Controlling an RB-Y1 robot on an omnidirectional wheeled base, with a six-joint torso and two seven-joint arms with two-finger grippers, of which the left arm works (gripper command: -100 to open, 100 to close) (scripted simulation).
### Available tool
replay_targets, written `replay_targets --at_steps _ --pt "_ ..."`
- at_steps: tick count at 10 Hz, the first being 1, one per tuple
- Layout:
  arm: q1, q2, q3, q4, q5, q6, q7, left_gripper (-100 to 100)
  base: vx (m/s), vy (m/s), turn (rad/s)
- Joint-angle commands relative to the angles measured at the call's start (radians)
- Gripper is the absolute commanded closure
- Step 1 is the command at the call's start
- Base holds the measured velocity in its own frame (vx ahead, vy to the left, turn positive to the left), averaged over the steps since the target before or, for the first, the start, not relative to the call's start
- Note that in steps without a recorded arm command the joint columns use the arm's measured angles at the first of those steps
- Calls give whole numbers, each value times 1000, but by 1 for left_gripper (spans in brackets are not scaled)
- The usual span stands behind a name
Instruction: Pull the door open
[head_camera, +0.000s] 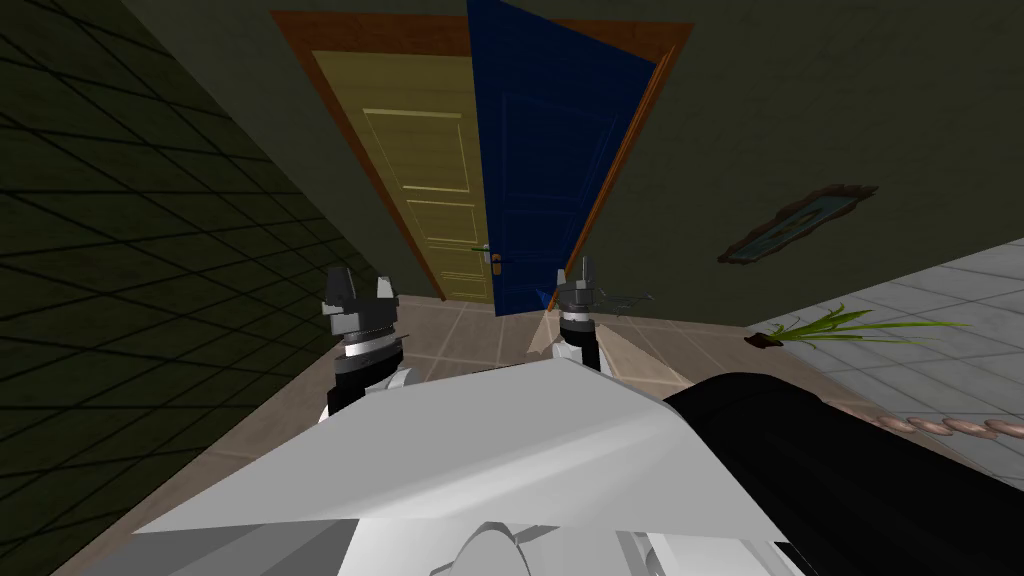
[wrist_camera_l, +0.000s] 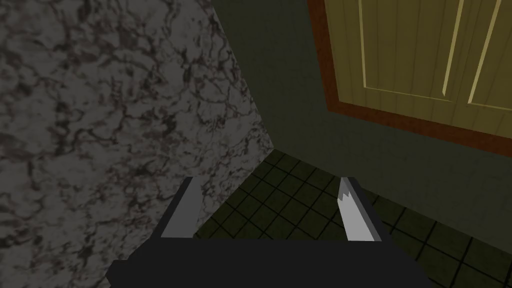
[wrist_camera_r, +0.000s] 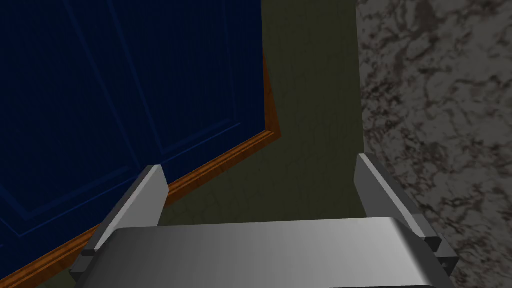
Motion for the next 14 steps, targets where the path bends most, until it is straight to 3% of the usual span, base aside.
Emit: replay_targets --at_steps 1,7,13,14 --pt "-21 9 4 37 1 2 3 -100 44 10 -29" --pt "-97 37 20 170 6 10 12 -100 81 22 -34" --pt "-199 69 40 337 11 21 24 -100 86 24 -42" --pt "-199 69 40 346 11 21 24 -100 55 14 -16"
